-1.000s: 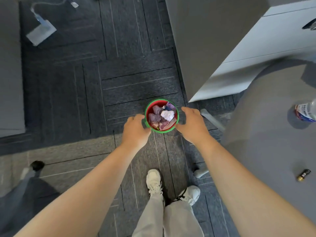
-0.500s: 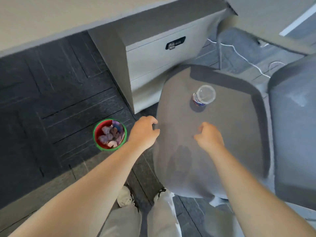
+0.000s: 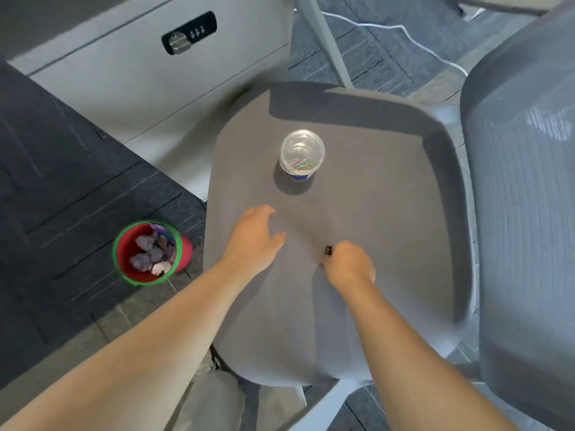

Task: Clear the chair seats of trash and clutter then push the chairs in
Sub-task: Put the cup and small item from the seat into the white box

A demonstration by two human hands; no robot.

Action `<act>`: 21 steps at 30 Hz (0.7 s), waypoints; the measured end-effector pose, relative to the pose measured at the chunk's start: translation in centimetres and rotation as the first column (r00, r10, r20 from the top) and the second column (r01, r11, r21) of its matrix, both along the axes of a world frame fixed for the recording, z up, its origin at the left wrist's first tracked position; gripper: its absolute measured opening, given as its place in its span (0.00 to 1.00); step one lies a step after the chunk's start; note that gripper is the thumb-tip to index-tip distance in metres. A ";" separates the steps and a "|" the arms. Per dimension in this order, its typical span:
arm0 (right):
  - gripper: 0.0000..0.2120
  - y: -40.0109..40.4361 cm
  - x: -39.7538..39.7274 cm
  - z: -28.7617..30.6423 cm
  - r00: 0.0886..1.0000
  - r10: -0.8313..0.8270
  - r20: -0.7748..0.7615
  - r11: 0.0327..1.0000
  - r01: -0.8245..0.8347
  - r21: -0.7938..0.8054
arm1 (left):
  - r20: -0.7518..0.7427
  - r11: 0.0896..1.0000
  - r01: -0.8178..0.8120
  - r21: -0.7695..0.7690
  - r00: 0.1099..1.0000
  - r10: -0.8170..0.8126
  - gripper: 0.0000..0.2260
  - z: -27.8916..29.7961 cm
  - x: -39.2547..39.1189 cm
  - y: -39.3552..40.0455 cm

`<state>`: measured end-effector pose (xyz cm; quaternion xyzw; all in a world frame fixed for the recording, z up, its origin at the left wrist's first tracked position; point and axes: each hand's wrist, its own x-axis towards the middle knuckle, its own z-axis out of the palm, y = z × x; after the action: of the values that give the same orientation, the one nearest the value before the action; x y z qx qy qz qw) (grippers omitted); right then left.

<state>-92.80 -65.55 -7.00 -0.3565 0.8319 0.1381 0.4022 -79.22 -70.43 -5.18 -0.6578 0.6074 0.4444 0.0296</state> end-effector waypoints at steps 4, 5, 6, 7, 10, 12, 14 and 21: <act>0.13 -1.6 -1.8 -0.4 0.994 0.102 0.045 0.995 -0.101 -0.018 | -0.015 0.991 -0.063 -0.115 0.998 0.062 0.27 -0.2 -2.5 -2.6; 0.13 -1.8 -2.0 -0.6 0.990 0.131 0.055 0.991 -0.130 -0.011 | -0.012 0.987 -0.063 -0.146 0.998 0.062 0.27 -0.4 -3.1 -3.4; 0.14 -2.0 -2.1 -0.8 0.986 0.156 0.060 0.988 -0.156 -0.005 | -0.003 0.983 -0.060 -0.175 0.998 0.061 0.28 -0.5 -3.7 -4.2; 0.14 -2.2 -2.2 -1.1 0.983 0.175 0.061 0.984 -0.175 -0.009 | 0.006 0.978 -0.055 -0.201 0.998 0.057 0.30 -0.7 -4.2 -5.0; 0.13 -3.3 -2.6 -1.3 0.987 0.151 0.055 0.984 -0.145 -0.102 | 0.059 0.965 0.001 -0.263 0.998 0.015 0.38 -1.1 -5.4 -6.9; 0.13 -4.5 -3.3 -1.1 0.995 0.090 0.049 0.979 -0.079 -0.187 | 0.114 0.964 0.053 -0.260 0.993 -0.024 0.44 -1.4 -6.0 -7.7; 0.12 -5.8 -4.0 -0.9 0.998 0.053 0.034 0.967 -0.043 -0.253 | 0.164 0.964 0.105 -0.245 0.984 -0.066 0.47 -1.8 -6.5 -8.2; 0.10 -7.2 -4.8 -0.2 0.999 0.038 0.030 0.925 -0.024 -0.379 | 0.124 0.973 0.064 -0.223 0.992 -0.036 0.38 -1.2 -6.7 -8.7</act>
<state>-97.56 -72.78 -7.16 -0.4429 0.8296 -0.0252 0.3390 -85.87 -79.17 -6.38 -0.6667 0.6676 0.3314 0.0017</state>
